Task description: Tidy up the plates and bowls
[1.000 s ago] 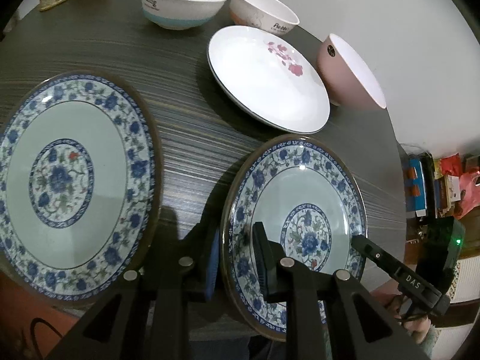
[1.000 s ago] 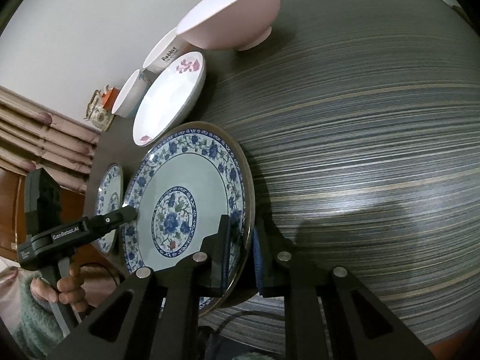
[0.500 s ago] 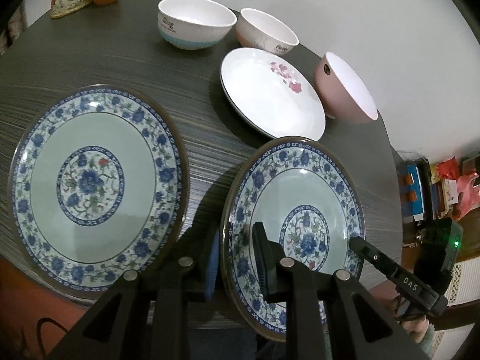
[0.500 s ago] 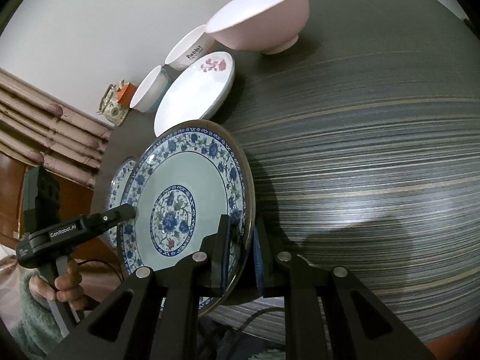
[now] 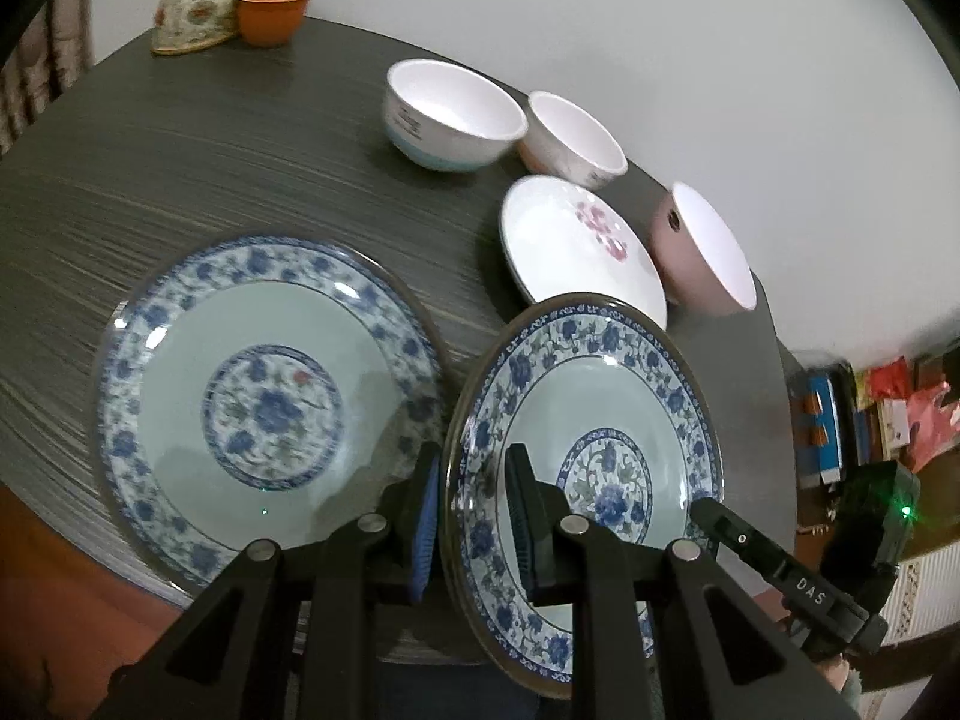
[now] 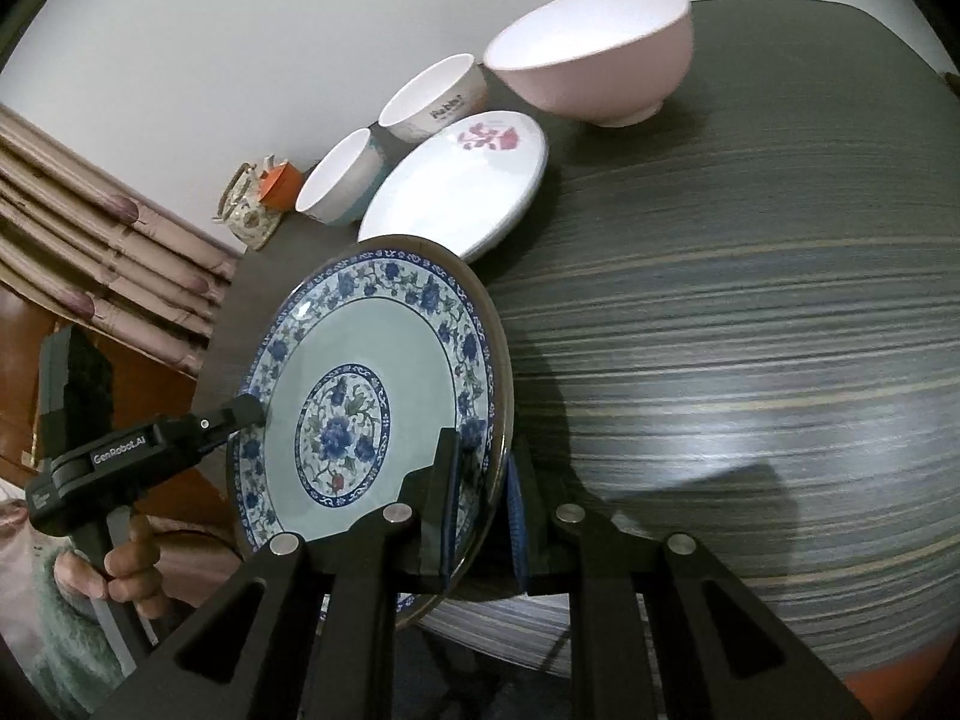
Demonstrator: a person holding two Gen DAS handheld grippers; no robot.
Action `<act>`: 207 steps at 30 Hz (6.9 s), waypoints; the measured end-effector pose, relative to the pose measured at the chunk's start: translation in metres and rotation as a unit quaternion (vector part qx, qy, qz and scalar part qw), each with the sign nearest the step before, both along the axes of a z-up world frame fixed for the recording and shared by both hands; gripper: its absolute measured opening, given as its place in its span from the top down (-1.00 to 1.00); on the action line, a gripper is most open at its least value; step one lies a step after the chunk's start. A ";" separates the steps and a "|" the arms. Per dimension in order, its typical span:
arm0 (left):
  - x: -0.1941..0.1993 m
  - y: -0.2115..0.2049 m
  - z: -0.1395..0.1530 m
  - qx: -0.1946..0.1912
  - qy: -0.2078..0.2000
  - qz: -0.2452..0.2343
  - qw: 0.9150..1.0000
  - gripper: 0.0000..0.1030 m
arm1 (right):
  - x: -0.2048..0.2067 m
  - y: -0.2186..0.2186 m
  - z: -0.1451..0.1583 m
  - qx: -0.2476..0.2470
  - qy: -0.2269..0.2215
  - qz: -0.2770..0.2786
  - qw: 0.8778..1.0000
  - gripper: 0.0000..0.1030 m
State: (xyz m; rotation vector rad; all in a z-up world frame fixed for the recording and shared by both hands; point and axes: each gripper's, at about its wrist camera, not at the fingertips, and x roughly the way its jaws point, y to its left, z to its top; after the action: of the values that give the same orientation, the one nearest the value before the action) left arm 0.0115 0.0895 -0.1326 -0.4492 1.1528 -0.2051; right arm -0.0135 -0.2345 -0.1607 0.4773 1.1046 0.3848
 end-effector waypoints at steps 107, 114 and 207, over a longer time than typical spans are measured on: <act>-0.001 0.135 -0.036 0.120 0.000 0.151 0.981 0.29 | 0.059 0.239 -0.019 -0.169 0.004 0.116 0.979 -0.03; -0.001 0.120 -0.021 0.150 -0.045 0.130 0.979 0.29 | 0.053 0.227 -0.008 -0.158 -0.037 0.106 0.981 -0.03; 0.149 -0.092 -0.062 0.054 0.056 -0.066 0.995 0.64 | 0.157 0.016 -0.038 -0.086 0.000 -0.047 0.995 0.74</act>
State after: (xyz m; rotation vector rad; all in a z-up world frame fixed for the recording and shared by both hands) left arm 0.1600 -0.0021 -0.1943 -0.2912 1.2982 -0.2338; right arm 0.1433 -0.2183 -0.1988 0.3756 1.1006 0.2041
